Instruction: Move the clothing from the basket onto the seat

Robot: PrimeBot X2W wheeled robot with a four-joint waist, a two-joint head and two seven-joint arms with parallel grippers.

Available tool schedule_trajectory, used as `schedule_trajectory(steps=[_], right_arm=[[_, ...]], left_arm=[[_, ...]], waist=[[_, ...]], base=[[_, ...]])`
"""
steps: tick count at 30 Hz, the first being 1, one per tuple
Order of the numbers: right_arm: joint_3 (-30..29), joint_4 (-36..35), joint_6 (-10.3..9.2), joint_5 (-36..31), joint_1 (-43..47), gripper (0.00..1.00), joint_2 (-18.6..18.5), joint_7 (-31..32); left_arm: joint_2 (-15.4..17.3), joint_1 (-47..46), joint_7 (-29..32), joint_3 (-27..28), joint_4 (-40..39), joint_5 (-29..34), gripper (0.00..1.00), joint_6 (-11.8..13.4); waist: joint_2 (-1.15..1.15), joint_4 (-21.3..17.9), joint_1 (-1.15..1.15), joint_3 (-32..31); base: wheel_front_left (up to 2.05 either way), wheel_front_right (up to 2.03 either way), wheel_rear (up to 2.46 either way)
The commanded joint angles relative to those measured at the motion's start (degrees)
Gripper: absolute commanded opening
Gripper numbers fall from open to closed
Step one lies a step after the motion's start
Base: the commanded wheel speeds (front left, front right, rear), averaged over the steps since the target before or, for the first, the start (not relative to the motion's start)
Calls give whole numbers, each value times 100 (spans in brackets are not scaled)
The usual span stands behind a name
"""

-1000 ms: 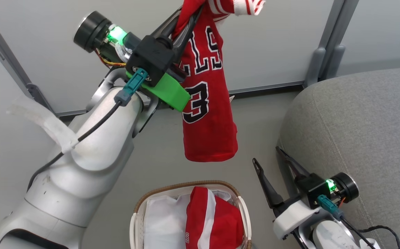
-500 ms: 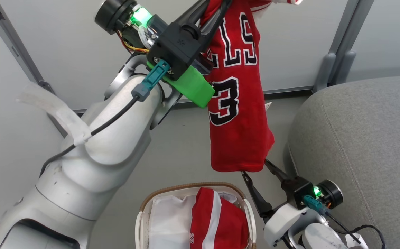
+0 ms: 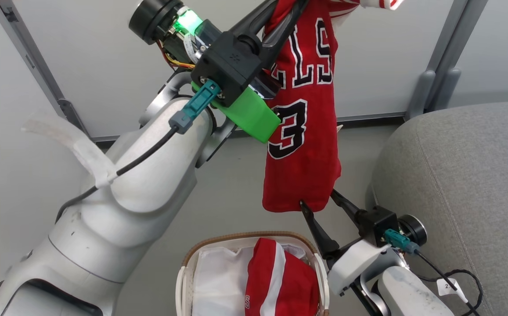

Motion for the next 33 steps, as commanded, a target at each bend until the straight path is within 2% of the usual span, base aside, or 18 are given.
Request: schedule_trajectory(steps=[1, 11, 13, 14, 15, 16, 17, 26, 33], right_arm=[[-7, 34, -6, 30, -96, 100, -26, -12], [140, 514, -6, -15, -590, 100, -25, -12], [187, 625, -6, -5, -695, 45, -25, -12], [221, 688, -6, 5, -733, 28, -25, -12], [243, 725, -6, 8, -770, 20, -25, -12], [253, 746, -6, 1, -818, 4, -25, -12], [259, 764, -6, 6, -842, 0, -25, -12], [292, 600, -6, -21, -795, 0, -26, -12], [105, 198, -6, -26, -625, 0, -26, -12]], left_arm=[[-21, 35, 1, -26, -24, -65, 0, -16], [-132, 2, 1, -233, -179, -430, 0, -15], [-131, 10, 1, -255, -195, -496, 0, -15], [-135, 26, 1, -268, -206, -536, 0, -15], [-141, 49, 1, -278, -209, -573, 0, -15], [-145, 67, 1, -291, -216, -593, 0, -15], [-142, 77, 1, -296, -220, -611, 0, -15], [-26, 282, 1, -173, -21, -724, 0, -12], [108, 576, 1, 16, 435, -779, 0, 25]], waist=[[0, 20, 0, 4], [0, 180, 0, 22], [0, 199, 0, 28], [0, 207, 0, 30], [0, 211, 0, 32], [0, 216, 0, 36], [0, 219, 0, 40], [0, 179, 0, 70], [0, 70, 0, 90]], base=[[0, 0, 0], [0, 0, 0], [0, 0, 0], [0, 0, 0], [0, 0, 0], [0, 0, 0], [0, 0, 0], [0, 0, 0], [0, 0, 0]])
